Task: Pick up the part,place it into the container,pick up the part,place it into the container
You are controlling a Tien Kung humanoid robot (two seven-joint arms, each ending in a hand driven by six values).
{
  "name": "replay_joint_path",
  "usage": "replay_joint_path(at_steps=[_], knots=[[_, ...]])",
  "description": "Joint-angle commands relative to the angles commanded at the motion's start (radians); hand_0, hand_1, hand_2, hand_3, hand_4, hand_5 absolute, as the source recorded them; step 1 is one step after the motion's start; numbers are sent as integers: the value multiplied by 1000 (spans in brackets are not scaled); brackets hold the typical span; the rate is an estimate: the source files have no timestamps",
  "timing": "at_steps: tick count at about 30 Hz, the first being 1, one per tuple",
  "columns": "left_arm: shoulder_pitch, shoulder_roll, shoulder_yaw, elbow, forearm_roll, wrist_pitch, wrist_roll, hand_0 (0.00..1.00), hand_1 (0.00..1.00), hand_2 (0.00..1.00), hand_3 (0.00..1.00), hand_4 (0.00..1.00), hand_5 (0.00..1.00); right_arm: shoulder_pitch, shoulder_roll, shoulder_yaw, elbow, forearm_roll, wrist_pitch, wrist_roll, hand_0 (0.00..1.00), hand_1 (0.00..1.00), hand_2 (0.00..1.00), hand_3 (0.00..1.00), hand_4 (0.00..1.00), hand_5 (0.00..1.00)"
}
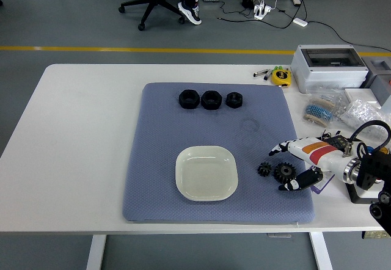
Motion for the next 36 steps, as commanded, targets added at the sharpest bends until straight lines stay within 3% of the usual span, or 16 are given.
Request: replay_joint_path(at_steps=[1, 6, 7, 12, 13, 18, 19, 24, 25, 36], knots=[[-1, 0, 4, 0, -3, 0, -1, 695, 654, 696, 568, 653, 580, 0, 0, 0, -10, 0, 4, 5, 677, 685, 717, 706, 936, 304], [-2, 0, 3, 0, -3, 0, -1, 695, 654, 696, 568, 653, 580, -3, 3, 2, -40, 8, 4, 14, 677, 685, 717, 706, 936, 304], [-2, 0, 4, 0, -4, 0, -2, 695, 655, 697, 568, 652, 580, -5, 3, 2, -44, 8, 2, 16, 537, 578, 601, 564, 740, 235], [-2, -1, 0, 0, 4, 0, 1, 695, 655, 697, 568, 652, 580, -10, 7, 8, -56, 6, -11, 21, 537, 578, 601, 564, 740, 235], [-1, -1, -2, 0, 5, 0, 2, 695, 657, 696, 567, 652, 582, -11, 7, 8, -57, 5, -13, 22, 406, 450, 509, 491, 587, 185], [0, -2, -2, 0, 9, -2, 3, 695, 657, 696, 567, 652, 582, -14, 7, 4, -58, 6, -29, 22, 406, 450, 509, 491, 587, 185], [0, -2, -2, 0, 9, -2, 3, 696, 657, 696, 567, 651, 581, -14, 7, 4, -59, 5, -31, 22, 333, 393, 469, 482, 528, 193], [-2, -1, 2, 0, 5, -3, 2, 696, 657, 696, 567, 651, 581, -11, 7, -2, -57, 9, -43, 28, 333, 393, 469, 482, 528, 193], [-2, 0, 4, 0, 4, -3, 1, 695, 654, 696, 567, 650, 581, -11, 6, -2, -56, 10, -45, 28, 227, 333, 437, 479, 497, 206], [0, 2, 0, 0, 12, -4, 4, 694, 655, 695, 567, 650, 580, -20, -1, 45, 3, 4, -81, 25, 168, 303, 419, 476, 473, 205]])
